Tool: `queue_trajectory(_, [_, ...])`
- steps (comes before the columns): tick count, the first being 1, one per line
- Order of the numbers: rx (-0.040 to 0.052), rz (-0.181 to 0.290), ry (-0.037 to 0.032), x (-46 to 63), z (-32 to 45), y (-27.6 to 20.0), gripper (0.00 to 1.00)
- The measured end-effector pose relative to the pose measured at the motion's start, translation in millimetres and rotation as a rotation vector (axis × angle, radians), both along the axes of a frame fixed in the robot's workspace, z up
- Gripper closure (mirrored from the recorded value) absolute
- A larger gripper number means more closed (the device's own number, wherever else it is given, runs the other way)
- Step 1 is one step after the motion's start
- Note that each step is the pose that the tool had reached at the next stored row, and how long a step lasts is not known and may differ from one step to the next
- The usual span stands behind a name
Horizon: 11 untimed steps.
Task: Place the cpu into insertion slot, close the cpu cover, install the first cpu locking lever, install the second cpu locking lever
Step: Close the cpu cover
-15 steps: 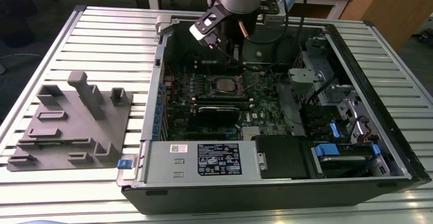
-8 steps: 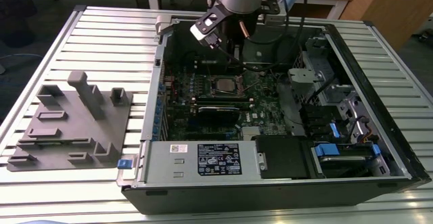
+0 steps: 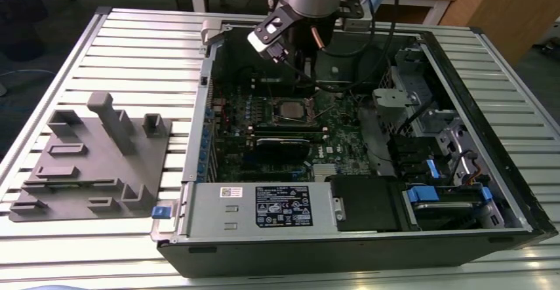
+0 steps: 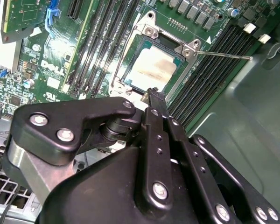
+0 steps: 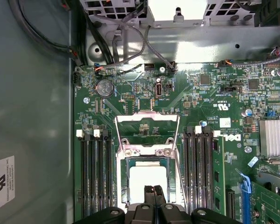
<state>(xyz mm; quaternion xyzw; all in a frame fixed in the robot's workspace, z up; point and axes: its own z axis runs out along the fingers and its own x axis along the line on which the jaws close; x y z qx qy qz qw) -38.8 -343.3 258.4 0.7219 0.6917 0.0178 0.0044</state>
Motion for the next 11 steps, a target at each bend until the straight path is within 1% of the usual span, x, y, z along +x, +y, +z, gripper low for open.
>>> queue_trajectory(3, [0.0002,0.000,-0.0001,0.0,1.6,0.0,0.89])
queue_trajectory(7, [0.0004,0.000,-0.0002,0.1,1.7,0.0,0.89])
queue_trajectory(11, [0.0001,0.000,0.0000,3.6,1.8,0.0,0.89])
